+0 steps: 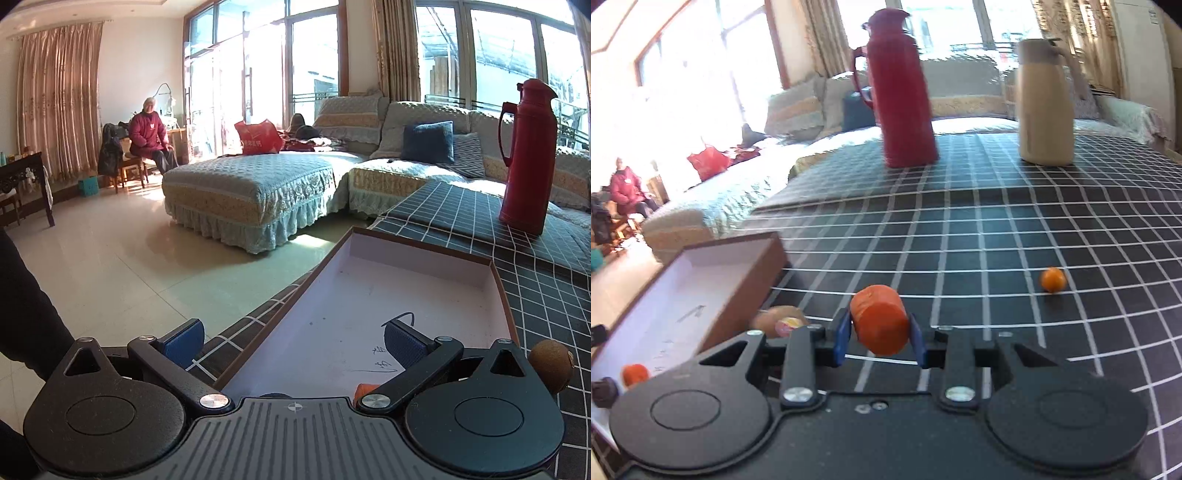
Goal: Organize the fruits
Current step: 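Grasp the orange carrot chunk on the cloth with the right gripper, then carry the carrot chunk into the box and open the right gripper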
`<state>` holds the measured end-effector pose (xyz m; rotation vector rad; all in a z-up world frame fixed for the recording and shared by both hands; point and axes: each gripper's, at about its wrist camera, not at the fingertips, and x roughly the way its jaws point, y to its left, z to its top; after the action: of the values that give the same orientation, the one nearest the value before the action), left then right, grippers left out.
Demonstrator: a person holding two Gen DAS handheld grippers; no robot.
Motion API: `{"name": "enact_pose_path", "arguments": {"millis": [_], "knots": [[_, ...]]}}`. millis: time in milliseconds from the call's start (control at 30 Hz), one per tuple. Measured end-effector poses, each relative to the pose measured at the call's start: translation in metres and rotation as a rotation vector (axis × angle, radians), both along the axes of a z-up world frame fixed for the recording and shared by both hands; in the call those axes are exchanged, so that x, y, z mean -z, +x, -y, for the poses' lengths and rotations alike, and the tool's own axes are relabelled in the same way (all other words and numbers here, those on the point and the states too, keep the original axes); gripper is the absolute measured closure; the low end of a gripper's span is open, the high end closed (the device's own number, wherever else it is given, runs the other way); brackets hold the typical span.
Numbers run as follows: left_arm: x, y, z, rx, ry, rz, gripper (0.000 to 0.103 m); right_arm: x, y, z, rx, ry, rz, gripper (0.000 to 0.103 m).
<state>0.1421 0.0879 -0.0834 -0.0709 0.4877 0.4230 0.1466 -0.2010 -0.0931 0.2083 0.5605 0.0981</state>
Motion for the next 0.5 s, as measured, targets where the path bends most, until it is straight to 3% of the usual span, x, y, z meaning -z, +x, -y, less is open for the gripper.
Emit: {"name": "enact_pose_path", "arguments": {"millis": [167,300,500], "knots": [[0.001,0.001,-0.013,-0.051,-0.024,0.002,0.000,-0.017,-0.001,-0.065,-0.182,0.009,0.024,0.071],[0.003,0.002,-0.023,-0.071,-0.038,-0.002,0.000,-0.013,0.012,-0.114,-0.287,-0.029,-0.005,0.070],[0.006,0.004,-0.035,-0.085,-0.053,-0.001,0.000,0.000,0.025,-0.153,-0.331,-0.072,-0.050,0.070]]}}
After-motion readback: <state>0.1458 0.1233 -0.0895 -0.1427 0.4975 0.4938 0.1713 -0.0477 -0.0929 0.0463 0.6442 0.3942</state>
